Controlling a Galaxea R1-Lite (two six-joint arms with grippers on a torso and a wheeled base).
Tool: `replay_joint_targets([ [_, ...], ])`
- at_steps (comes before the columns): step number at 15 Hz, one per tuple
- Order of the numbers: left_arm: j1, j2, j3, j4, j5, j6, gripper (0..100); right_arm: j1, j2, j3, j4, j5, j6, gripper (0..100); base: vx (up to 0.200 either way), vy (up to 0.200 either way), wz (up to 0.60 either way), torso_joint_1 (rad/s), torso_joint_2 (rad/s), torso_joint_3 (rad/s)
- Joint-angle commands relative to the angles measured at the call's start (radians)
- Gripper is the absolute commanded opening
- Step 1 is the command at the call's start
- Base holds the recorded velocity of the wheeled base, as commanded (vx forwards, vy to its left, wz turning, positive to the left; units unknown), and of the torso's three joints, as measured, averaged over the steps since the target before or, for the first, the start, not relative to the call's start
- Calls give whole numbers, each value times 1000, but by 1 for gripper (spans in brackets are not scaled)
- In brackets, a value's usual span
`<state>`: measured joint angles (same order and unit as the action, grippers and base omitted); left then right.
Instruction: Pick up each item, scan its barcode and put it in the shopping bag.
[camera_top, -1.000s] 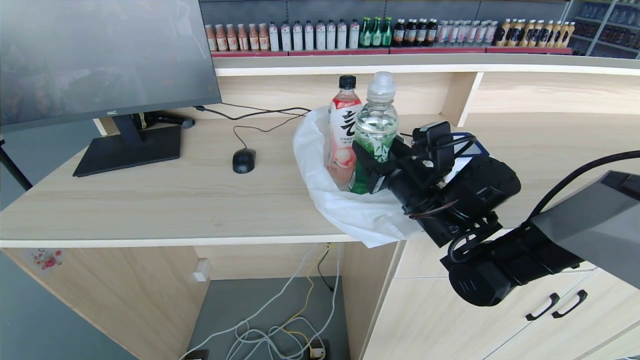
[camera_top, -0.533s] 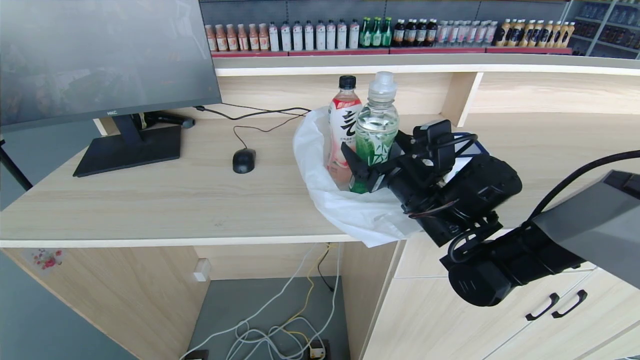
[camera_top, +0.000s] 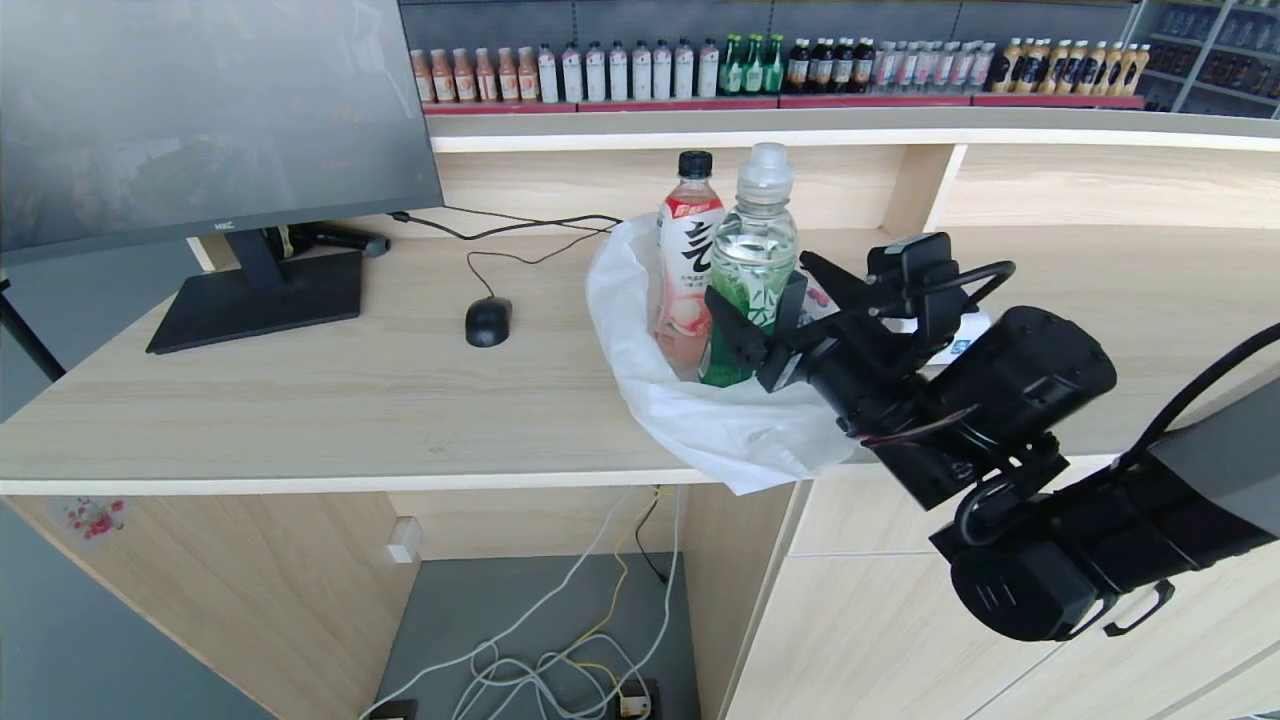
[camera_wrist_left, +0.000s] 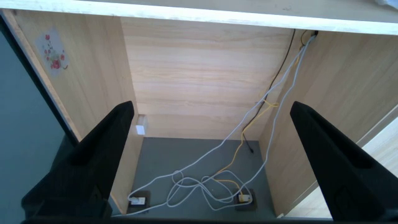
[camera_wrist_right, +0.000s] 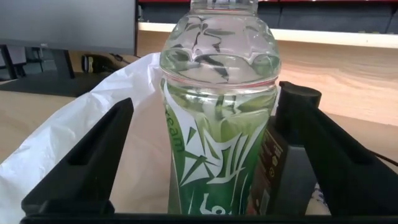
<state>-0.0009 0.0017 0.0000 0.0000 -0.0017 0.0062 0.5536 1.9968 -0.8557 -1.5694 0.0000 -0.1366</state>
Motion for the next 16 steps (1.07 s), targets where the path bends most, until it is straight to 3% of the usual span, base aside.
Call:
replay_joint_targets([
  [1,-1,0,0,0,0,0,100,0,-128,95,-1,0,-1,100,0,0,0,0,0,0],
  [4,-1,0,0,0,0,0,100,-32,-354,353,-1,0,-1,100,0,0,0,0,0,0],
  [8,-1,0,0,0,0,0,100,-136,-719,811,-1,0,20,100,0,0,0,0,0,0],
  [10,-1,0,0,2,0,0,100,-185,-880,856,49,-6,43,100,0,0,0,0,0,0],
  [11,-1,0,0,0,0,0,100,-199,-960,856,130,-5,43,100,0,0,0,0,0,0],
  [13,-1,0,0,0,0,0,100,-202,-1198,856,454,-6,31,100,0,0,0,0,0,0],
  [16,-1,0,0,0,0,0,100,-201,-1699,853,1186,-2,22,100,0,0,0,0,0,0],
])
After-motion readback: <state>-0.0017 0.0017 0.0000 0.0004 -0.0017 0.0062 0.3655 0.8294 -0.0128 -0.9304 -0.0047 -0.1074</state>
